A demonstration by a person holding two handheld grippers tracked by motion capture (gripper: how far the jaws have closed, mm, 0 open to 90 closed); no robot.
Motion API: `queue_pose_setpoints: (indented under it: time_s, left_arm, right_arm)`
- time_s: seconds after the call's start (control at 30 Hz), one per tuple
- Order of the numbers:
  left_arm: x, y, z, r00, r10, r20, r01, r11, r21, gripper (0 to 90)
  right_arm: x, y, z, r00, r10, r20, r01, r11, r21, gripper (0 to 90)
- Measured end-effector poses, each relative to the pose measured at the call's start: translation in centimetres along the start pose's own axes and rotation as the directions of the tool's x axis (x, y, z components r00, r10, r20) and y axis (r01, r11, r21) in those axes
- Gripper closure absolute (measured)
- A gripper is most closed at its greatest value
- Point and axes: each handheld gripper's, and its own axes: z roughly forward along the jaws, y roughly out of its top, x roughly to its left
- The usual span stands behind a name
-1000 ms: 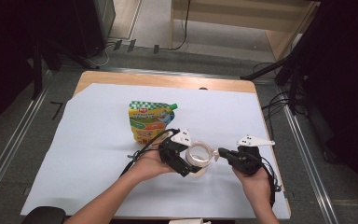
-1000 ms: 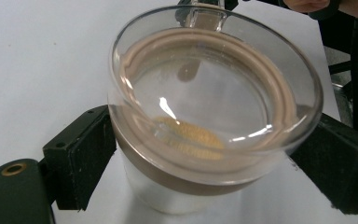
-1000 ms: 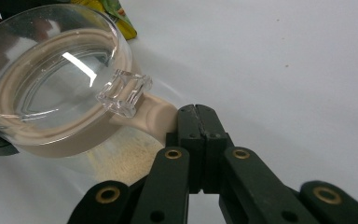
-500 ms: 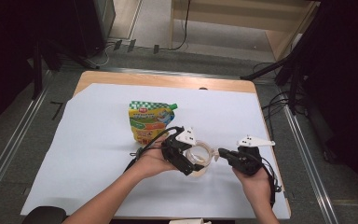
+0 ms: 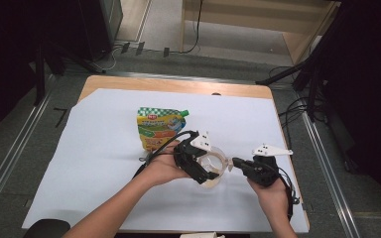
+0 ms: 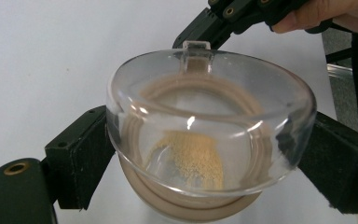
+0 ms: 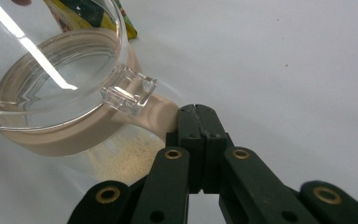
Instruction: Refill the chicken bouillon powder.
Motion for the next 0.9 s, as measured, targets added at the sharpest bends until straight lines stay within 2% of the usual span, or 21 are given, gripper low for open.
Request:
queue_pose_setpoints:
  time_s: [0.1, 0.13, 0.17, 0.33, 0.47, 0.5, 0.53, 0.57, 0.67, 0.7, 0.73, 0.77, 0.83, 0.9]
  left_arm:
    - [0.0, 0.2, -0.2, 0.9998, -0.009, 0.016, 0.009, 0.9998, -0.015, 15.1]
    - [0.1, 0.5, -0.4, 0.9978, -0.028, 0.060, 0.030, 0.9990, -0.033, 20.1]
    - [0.1, 0.7, -0.4, 0.9979, -0.021, 0.061, 0.023, 0.9991, -0.036, 23.1]
    - [-0.3, 1.4, -0.7, 0.9988, -0.007, 0.049, 0.008, 0.9994, -0.033, 26.1]
    - [-0.8, 2.1, -1.0, 0.9987, 0.002, 0.050, -0.001, 0.9993, -0.037, 35.5]
    - [-0.9, 2.2, -1.0, 0.9982, 0.002, 0.060, 0.000, 0.9993, -0.038, 43.8]
    - [-1.0, 2.4, -1.1, 0.9977, -0.001, 0.068, 0.003, 0.9993, -0.038, 43.8]
    - [-1.1, 2.5, -1.1, 0.9971, -0.003, 0.075, 0.005, 0.9992, -0.039, 47.4]
    - [-1.4, 2.9, -1.3, 0.9950, -0.012, 0.100, 0.018, 0.9980, -0.061, 59.8]
    - [-1.4, 3.0, -1.4, 0.9936, -0.018, 0.111, 0.026, 0.9974, -0.067, 66.8]
    - [-1.5, 3.0, -1.5, 0.9928, -0.021, 0.118, 0.030, 0.9968, -0.074, 66.8]
    - [-1.6, 3.2, -1.5, 0.9908, -0.023, 0.133, 0.032, 0.9975, -0.063, 73.0]
    - [-1.7, 3.3, -1.5, 0.9906, -0.022, 0.135, 0.030, 0.9977, -0.061, 75.3]
    - [-1.8, 3.4, -1.4, 0.9892, -0.025, 0.145, 0.035, 0.9973, -0.065, 81.6]
  right_arm:
    - [0.0, 0.0, 0.0, 1.0000, -0.001, -0.001, 0.001, 1.000, -0.001, 90.0]
    - [0.0, 0.0, 0.0, 1.0000, 0.000, -0.002, 0.000, 1.000, -0.002, 90.0]
    - [0.0, 0.0, 0.0, 1.0000, 0.001, -0.002, -0.001, 1.000, -0.002, 90.0]
    - [0.0, 0.0, -0.1, 1.0000, 0.003, -0.004, -0.003, 1.000, -0.001, 90.0]
    - [0.0, 0.0, -0.1, 1.0000, 0.000, -0.002, 0.000, 1.000, -0.004, 90.0]
    - [0.0, 0.0, -0.1, 1.0000, 0.002, -0.002, -0.002, 1.000, -0.004, 90.0]
    - [0.0, 0.0, -0.1, 1.0000, 0.002, -0.002, -0.002, 1.000, -0.004, 90.0]
    - [0.0, 0.0, -0.1, 1.0000, 0.001, -0.002, -0.001, 1.000, -0.004, 90.0]
    - [0.0, 0.0, -0.1, 1.0000, 0.001, -0.003, -0.001, 1.000, -0.003, 90.0]
    - [0.1, 0.0, -0.1, 1.0000, 0.001, -0.004, -0.001, 1.000, -0.005, 90.0]
    - [0.1, 0.0, -0.1, 1.0000, 0.001, -0.004, -0.001, 1.000, -0.005, 90.0]
    - [0.1, 0.0, -0.1, 1.0000, 0.000, -0.004, 0.000, 1.000, -0.006, 90.0]
    - [0.1, 0.0, -0.1, 1.0000, 0.000, -0.003, 0.000, 1.000, -0.005, 90.0]
    - [0.0, 0.0, -0.1, 1.0000, 0.002, -0.005, -0.002, 1.000, -0.005, 90.0]
